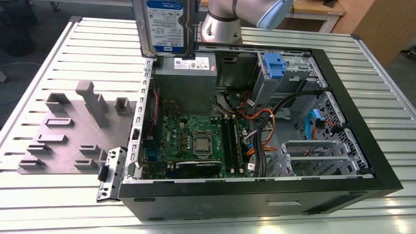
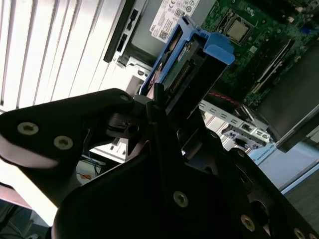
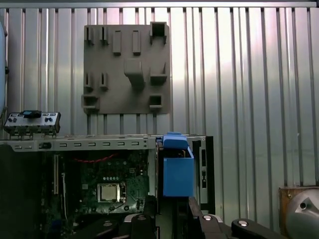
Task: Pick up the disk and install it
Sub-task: 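Pick up the disk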
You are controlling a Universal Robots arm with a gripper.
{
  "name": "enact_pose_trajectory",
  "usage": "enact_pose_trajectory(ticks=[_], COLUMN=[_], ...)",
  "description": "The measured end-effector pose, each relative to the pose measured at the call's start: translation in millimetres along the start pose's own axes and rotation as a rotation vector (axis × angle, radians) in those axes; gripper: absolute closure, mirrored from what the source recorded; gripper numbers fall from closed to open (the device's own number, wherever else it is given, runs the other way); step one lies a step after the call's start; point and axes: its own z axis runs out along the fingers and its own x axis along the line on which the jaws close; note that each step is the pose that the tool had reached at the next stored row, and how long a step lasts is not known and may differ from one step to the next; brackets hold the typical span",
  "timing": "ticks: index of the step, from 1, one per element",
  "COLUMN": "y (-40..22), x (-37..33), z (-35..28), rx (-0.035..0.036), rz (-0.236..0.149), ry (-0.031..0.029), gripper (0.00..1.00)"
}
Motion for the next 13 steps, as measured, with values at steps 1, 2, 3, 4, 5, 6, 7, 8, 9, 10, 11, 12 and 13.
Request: enact_pose_trajectory(ticks=[1, 2, 3, 4, 5, 6, 7, 8, 9, 10, 11, 12, 13], y=[-4.5, -9.0, -13.5, -18.0, -22.5, -27.3, -31.7, -35.9, -39.8, -43.9, -48.0, -52.2, -56.4], x=[-0.1, -0.3, -0.5, -0.6, -0.8, -1.0, -1.1, -1.3, -1.4, -1.5, -1.7, -1.8, -2.0], z=[-0.2, -0.3, -0.4, -0.6, -0.7, -0.7, -0.7, -0.7, -0.7, -0.6, -0.5, -0.5, -0.4], rx=[0.0000, 0.0000, -0.0001, 0.0000, -0.0001, 0.0000, 0.0000, 0.0000, 0.0000, 0.0000, 0.0000, 0.0000, 0.0000], rz=[0.000, 0.000, 0.000, 0.000, 0.000, 0.000, 0.000, 0.000, 0.000, 0.000, 0.000, 0.000, 0.000], ry=[0.0000, 0.0000, 0.0000, 0.0000, 0.0001, 0.0000, 0.0000, 0.0000, 0.0000, 0.0000, -0.0001, 0.0000, 0.0000], gripper=[0.65, 0.65, 0.65, 0.65, 0.65, 0.65, 0.65, 0.65, 0.65, 0.65, 0.65, 0.65, 0.65])
